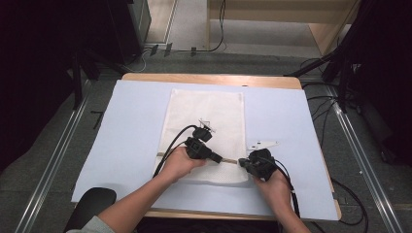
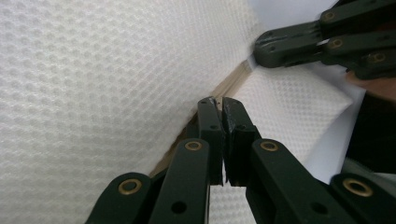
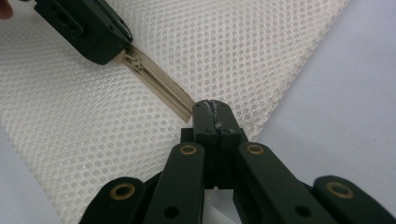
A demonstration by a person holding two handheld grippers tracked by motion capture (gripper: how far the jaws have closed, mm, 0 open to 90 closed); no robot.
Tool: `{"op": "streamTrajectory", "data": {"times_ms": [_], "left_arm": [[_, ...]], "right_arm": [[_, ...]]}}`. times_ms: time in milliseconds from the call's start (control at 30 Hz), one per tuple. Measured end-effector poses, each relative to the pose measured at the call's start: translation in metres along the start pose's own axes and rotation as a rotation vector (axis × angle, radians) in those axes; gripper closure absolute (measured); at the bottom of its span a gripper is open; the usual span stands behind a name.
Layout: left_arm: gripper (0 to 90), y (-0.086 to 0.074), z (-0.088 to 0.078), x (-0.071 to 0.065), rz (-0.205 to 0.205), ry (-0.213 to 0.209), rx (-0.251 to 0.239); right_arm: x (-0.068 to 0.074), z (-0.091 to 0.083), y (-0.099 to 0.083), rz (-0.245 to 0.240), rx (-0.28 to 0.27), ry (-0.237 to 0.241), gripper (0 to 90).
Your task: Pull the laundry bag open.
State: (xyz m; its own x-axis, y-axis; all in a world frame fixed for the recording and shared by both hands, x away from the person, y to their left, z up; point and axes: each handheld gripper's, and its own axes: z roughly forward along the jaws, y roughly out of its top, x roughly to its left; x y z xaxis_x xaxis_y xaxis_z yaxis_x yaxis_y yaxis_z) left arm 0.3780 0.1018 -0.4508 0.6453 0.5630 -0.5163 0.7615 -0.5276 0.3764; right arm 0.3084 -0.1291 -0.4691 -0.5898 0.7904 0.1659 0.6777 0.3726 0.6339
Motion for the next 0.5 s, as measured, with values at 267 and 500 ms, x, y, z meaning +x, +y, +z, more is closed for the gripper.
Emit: {"op": "streamTrajectory", "data": {"times_ms": [267,500], "left_arm": [[89.9,-0.0028,-0.0019,0.0026,0.003,-0.005,0.003],[89.9,-0.0047,-0.0083,0.0074,-0.01,-0.011,-0.009]], "right_arm": [[-0.0003,-0.0002,0.0,0.004,0.0,0.0,90.0],[-0.001,-0.0002,0.0,0.006,0.0,0.006,90.0]]}}
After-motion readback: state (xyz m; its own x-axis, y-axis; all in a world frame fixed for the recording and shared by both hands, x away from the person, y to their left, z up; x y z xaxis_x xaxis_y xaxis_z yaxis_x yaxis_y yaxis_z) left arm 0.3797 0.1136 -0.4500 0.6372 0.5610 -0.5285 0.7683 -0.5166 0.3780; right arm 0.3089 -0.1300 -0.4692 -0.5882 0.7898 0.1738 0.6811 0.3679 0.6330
